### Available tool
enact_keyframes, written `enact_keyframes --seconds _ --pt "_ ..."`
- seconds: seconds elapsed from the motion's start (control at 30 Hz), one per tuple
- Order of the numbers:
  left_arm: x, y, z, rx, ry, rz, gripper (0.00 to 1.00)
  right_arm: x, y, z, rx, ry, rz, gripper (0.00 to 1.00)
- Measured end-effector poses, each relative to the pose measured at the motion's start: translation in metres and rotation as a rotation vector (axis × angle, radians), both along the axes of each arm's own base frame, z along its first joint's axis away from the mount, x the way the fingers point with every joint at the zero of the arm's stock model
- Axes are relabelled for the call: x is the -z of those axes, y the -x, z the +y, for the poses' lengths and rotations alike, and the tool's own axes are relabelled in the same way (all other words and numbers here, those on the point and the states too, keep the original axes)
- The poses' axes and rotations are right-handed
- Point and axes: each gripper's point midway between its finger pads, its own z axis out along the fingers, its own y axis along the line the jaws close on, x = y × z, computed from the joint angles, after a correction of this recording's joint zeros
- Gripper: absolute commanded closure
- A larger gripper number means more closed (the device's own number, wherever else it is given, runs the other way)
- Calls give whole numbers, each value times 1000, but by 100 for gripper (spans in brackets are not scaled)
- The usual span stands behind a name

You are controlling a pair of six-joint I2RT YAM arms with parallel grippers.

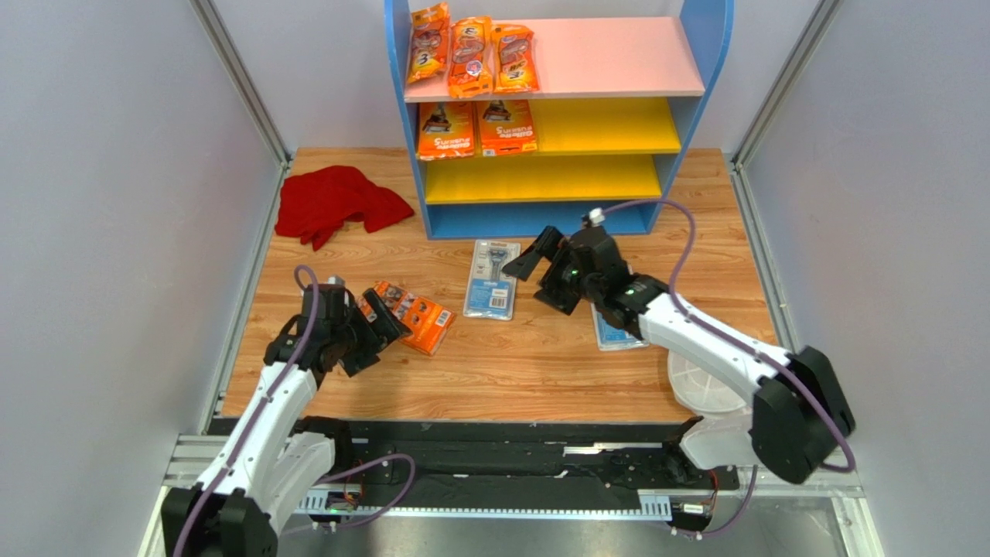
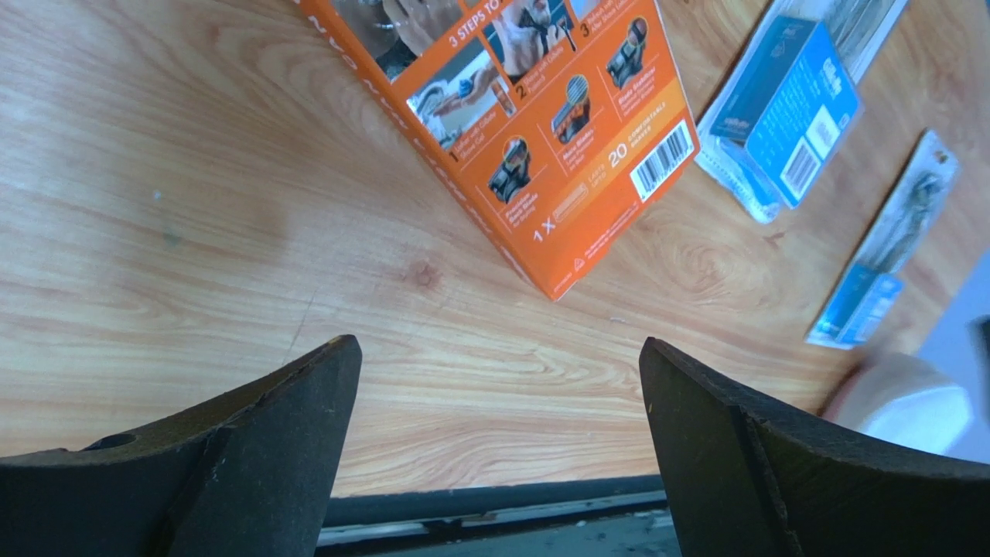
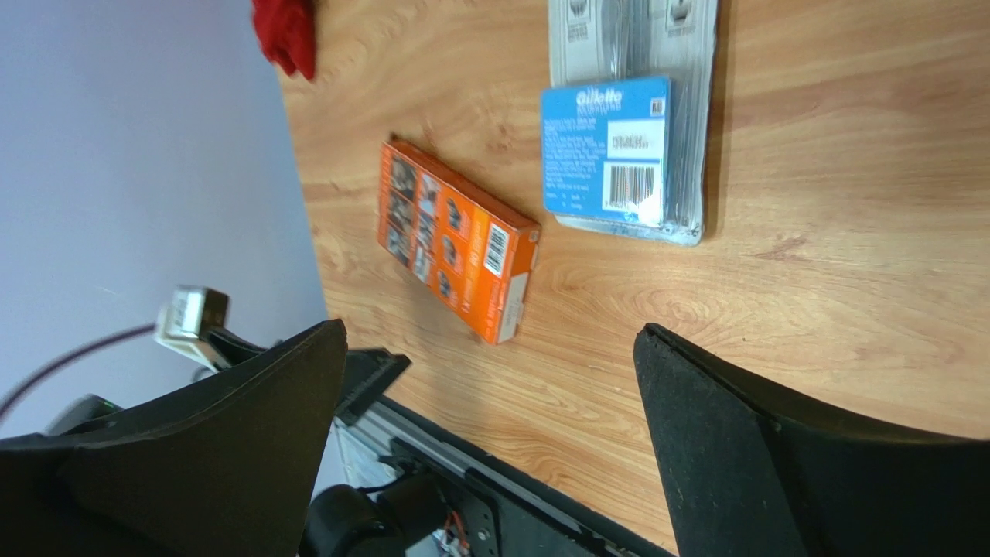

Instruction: Place and organize the shaving razors onto the shelf

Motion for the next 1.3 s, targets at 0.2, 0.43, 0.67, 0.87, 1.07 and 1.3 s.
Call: enact_keyframes --seconds 0.2,0.43,0.67,0.87,1.07,1.3 --pt "24 -8 14 -88 121 89 1 68 3 59 -137 82 104 5" --pt "30 -7 17 -111 163 109 1 84 -11 114 -248 95 88 6" --pt "28 -14 23 -136 165 87 1 57 -35 148 -308 56 -9 9" --pt "38 -17 26 -147 167 118 1 97 -41 169 -369 83 32 9" --pt "43 -21 27 -150 170 117 1 124 -28 179 -427 114 109 12" --pt "43 -37 18 -107 233 98 1 127 2 187 -512 119 155 13"
